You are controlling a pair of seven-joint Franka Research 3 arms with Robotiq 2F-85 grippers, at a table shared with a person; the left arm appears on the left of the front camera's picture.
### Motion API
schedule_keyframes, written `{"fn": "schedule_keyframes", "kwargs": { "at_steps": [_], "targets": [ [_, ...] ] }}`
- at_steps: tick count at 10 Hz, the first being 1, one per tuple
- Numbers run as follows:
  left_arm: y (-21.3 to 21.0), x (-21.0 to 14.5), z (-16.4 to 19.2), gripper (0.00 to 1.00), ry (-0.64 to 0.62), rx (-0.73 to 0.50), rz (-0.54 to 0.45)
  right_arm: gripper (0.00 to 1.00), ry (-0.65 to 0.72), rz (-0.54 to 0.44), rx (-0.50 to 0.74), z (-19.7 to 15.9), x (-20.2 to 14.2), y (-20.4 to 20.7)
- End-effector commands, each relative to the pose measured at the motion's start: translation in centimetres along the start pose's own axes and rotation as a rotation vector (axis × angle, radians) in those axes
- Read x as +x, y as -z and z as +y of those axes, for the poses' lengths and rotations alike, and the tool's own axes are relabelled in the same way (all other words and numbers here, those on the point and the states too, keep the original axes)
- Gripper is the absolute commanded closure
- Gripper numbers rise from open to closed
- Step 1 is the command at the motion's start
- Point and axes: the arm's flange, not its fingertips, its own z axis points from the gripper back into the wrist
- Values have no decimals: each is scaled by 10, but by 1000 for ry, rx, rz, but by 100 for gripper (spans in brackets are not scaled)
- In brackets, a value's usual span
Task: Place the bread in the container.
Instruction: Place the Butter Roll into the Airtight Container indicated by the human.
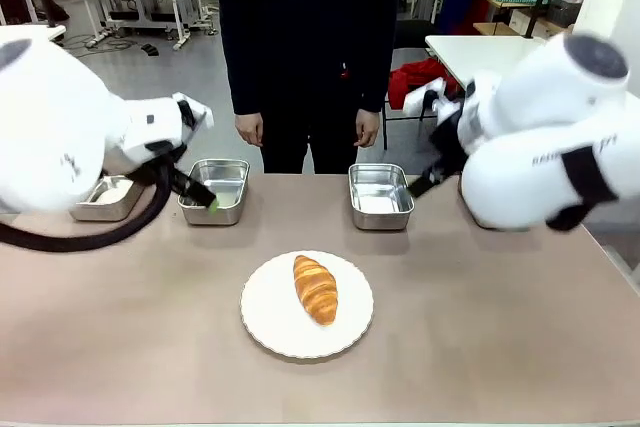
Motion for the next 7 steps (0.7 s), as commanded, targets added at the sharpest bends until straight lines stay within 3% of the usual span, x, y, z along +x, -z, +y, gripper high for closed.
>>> {"fn": "schedule_keyframes", "kwargs": {
  "at_steps": [1,3,5,7],
  "targets": [
    [-43,24,73,0,-12,-97,-5,0,-47,-12,31,-51,40,-43],
    [-94,31,128,0,14,-132,23,0,-44,-86,93,-108,47,-91],
    [-138,15,188,0,79,-272,15,0,-42,-148,175,-164,23,-121],
    [-162,-12,233,0,83,-327,-32,0,-22,-161,177,-199,-8,-128]
  ]
}}
